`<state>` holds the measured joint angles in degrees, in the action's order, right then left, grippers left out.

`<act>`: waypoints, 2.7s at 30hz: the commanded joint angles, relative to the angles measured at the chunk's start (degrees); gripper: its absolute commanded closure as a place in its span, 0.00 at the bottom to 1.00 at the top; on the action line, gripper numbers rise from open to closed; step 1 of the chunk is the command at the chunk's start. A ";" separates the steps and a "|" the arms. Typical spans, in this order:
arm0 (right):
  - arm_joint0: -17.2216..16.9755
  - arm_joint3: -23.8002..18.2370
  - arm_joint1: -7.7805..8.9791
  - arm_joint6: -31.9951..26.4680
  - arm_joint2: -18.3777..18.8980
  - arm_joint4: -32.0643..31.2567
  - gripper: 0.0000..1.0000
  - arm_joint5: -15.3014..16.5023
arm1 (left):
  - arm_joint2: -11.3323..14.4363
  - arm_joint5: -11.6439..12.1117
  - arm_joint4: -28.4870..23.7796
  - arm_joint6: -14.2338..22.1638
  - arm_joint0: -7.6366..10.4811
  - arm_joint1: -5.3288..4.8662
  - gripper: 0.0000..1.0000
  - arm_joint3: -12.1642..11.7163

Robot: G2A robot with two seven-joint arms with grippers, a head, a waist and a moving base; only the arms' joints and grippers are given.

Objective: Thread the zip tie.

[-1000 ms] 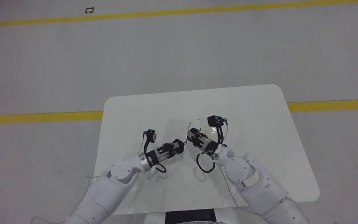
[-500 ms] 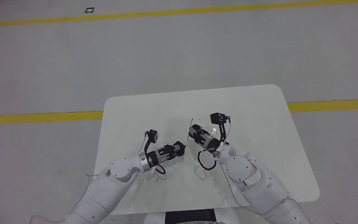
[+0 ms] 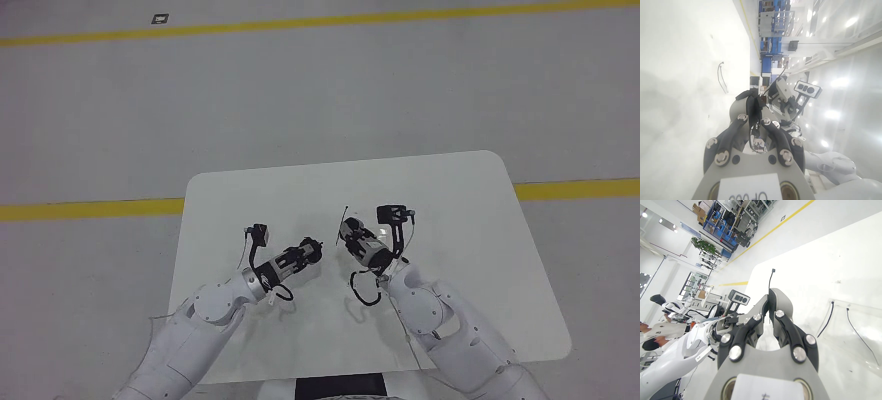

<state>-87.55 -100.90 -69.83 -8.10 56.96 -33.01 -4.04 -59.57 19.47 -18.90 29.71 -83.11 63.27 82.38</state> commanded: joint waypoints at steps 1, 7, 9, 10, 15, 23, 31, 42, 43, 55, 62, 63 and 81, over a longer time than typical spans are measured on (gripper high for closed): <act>0.16 0.11 -0.22 1.53 -0.58 -0.85 1.00 0.12 | -1.31 0.01 0.88 -0.94 -0.60 0.46 1.00 0.80; 2.37 1.38 -1.12 5.21 -2.60 -2.60 1.00 0.79 | -3.79 0.01 1.43 -2.19 -0.19 1.99 1.00 0.77; 2.56 1.52 -1.19 5.30 -2.76 -2.60 1.00 0.81 | -3.79 0.01 1.43 -2.19 -0.19 1.99 1.00 0.77; 2.56 1.52 -1.19 5.30 -2.76 -2.60 1.00 0.81 | -3.79 0.01 1.43 -2.19 -0.19 1.99 1.00 0.77; 2.56 1.52 -1.19 5.30 -2.76 -2.60 1.00 0.81 | -3.79 0.01 1.43 -2.19 -0.19 1.99 1.00 0.77; 2.56 1.52 -1.19 5.30 -2.76 -2.60 1.00 0.81 | -3.79 0.01 1.43 -2.19 -0.19 1.99 1.00 0.77; 2.56 1.52 -1.19 5.30 -2.76 -2.60 1.00 0.81 | -3.79 0.01 1.43 -2.19 -0.19 1.99 1.00 0.77; 2.56 1.52 -1.19 5.30 -2.76 -2.60 1.00 0.81 | -3.79 0.01 1.43 -2.19 -0.19 1.99 1.00 0.77; 2.56 1.52 -1.19 5.30 -2.76 -2.60 1.00 0.81 | -3.79 0.01 1.43 -2.19 -0.19 1.99 1.00 0.77; 2.80 1.97 -1.51 6.51 -3.21 -2.66 1.00 1.32 | -3.79 0.01 1.43 -2.19 -0.19 1.99 1.00 0.77; 5.06 4.86 -2.72 10.57 -5.35 -2.89 1.00 3.08 | -3.79 0.01 1.43 -2.19 -0.19 1.99 1.00 0.77; 5.53 5.55 -2.94 11.24 -5.83 -3.37 1.00 3.33 | -3.79 0.01 1.43 -2.19 -0.19 1.99 1.00 0.77; 7.94 9.68 -4.44 14.88 -7.94 -8.24 1.00 3.24 | -3.79 0.01 1.43 -2.19 -0.19 1.99 1.00 0.77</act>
<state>-79.74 -91.43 -74.18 6.63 49.17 -40.72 -0.74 -63.36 19.48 -17.46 27.52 -83.30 65.27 83.15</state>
